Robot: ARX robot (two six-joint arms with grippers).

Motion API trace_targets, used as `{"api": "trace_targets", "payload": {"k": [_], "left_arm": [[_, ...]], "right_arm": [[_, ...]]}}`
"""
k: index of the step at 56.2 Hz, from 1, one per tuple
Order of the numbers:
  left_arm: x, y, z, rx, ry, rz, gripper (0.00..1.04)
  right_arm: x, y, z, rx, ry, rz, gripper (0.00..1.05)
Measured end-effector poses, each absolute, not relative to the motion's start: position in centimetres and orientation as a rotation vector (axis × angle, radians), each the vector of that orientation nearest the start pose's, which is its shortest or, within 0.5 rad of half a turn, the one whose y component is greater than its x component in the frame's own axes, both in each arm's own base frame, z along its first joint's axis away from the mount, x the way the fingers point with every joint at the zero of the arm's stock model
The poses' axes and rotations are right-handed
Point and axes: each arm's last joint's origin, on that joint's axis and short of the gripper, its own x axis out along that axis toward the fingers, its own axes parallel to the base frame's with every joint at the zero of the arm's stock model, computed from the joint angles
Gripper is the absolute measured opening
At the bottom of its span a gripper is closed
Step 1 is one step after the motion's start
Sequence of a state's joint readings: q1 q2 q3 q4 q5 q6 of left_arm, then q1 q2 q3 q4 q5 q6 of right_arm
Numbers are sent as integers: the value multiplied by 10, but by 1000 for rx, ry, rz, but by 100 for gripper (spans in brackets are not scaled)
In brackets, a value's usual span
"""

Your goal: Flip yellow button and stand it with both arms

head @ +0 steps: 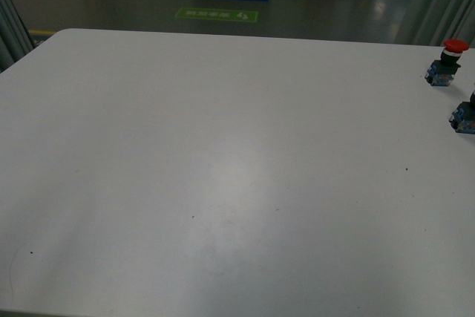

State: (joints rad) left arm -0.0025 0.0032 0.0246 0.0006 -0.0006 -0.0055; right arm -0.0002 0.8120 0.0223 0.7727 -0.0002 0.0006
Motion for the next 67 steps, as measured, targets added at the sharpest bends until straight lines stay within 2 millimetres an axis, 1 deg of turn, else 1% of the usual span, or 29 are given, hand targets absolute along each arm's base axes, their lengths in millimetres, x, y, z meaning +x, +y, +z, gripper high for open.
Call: {"api": "trace_targets", "payload": {"k": [15, 24, 67], "left_arm": [[96, 0, 172, -6, -22, -2, 98], [96, 0, 172, -5, -22, -2, 98], [96, 0, 172, -6, -22, -2, 98]], "right_arm": [[132, 0, 165, 1, 4, 0, 3], [127, 0, 167, 1, -2, 0, 3], [110, 0, 168, 1, -8, 0, 3]]}}
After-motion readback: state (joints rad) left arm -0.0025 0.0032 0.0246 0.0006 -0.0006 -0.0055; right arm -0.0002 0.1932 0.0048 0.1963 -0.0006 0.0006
